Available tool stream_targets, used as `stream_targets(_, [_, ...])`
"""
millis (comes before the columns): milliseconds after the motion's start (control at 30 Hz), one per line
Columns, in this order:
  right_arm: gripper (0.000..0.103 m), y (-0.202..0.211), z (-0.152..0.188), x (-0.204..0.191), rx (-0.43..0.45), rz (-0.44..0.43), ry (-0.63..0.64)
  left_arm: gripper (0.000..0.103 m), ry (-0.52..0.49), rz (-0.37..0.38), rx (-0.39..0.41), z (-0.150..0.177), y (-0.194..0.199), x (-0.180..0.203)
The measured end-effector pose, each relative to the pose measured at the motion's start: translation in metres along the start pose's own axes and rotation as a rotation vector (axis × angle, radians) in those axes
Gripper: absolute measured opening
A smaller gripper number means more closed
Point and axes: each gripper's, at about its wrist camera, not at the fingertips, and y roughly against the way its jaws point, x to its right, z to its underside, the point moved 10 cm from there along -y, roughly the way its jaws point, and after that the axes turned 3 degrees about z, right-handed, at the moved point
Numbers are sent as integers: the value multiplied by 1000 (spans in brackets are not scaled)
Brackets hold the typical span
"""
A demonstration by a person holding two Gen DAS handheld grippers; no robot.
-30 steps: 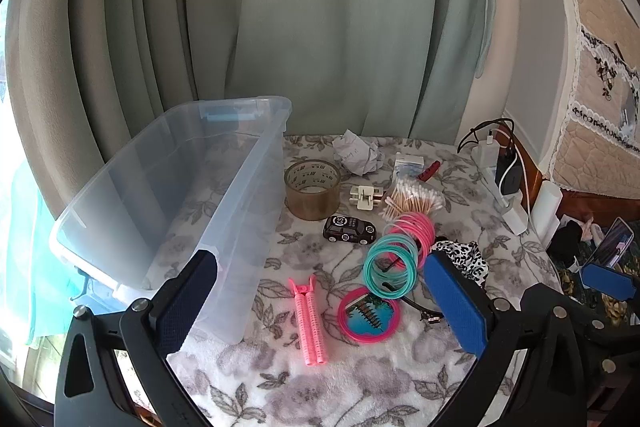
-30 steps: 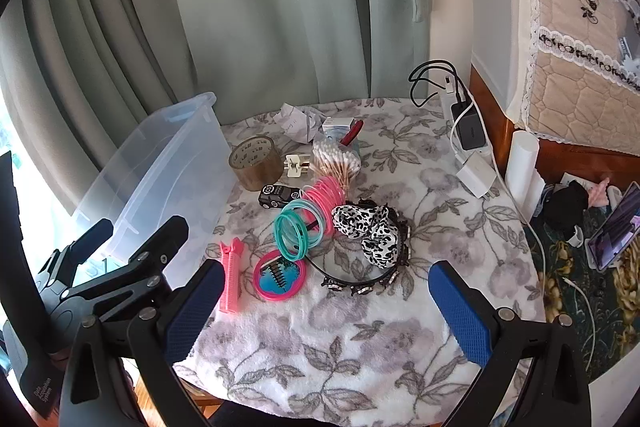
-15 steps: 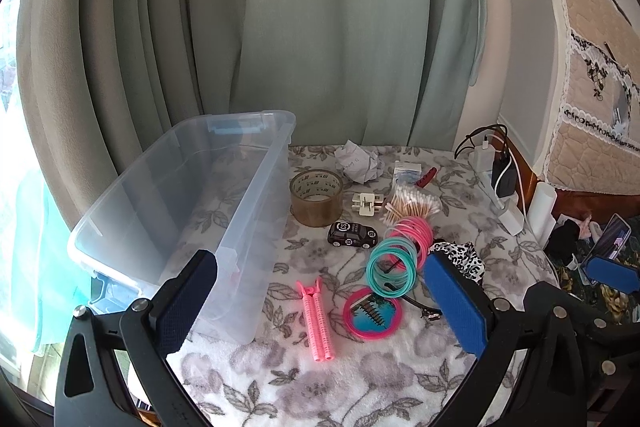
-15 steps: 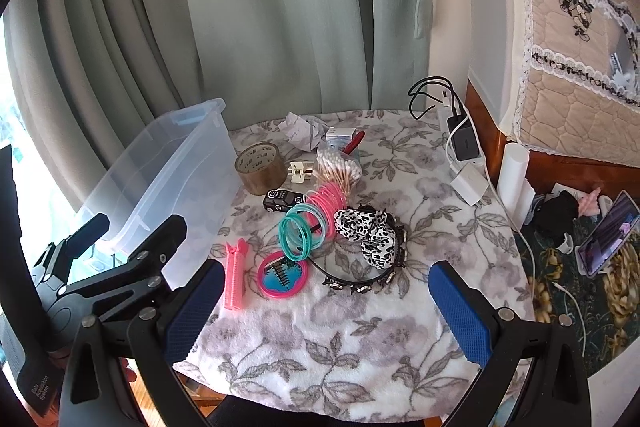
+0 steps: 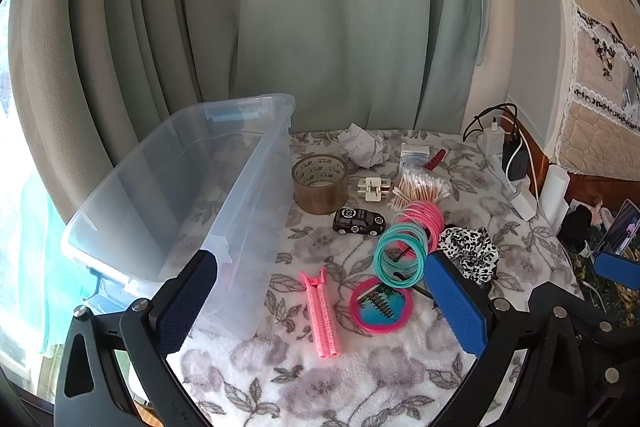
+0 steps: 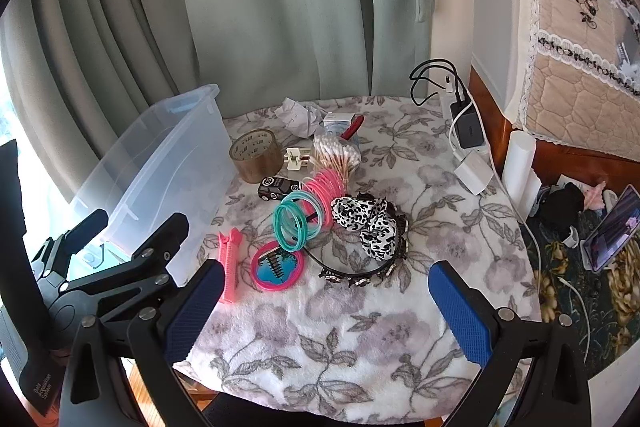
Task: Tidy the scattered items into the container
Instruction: 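Move both tools toward the scattered items on the table, then grasp the pink hair rollers with the left tool while the right tool grasps the leopard scrunchie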
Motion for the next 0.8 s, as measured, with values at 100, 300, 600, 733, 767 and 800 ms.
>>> stream_targets(100, [103,-13,6,4,-29,1,4,103,0,26,-51,12,-14,4])
stream_targets(300, [103,-39,15,42,-66,79,-40,103,-8,62,-159,47,-41,15])
stream_targets(600, [100,-93,33,65,-164,69,-75,103,-41,26,-307,91,-87,26])
stream_targets(733, [93,-114,29,71,-169,75,-82,103,-28,-67,-335,97,-102,7])
stream_targets(767, [90,-120,27,71,-170,75,-77,103,-21,-69,-337,98,-104,4])
stream_targets(800, [89,-124,25,69,-172,71,-70,103,-13,-72,-339,98,-107,2])
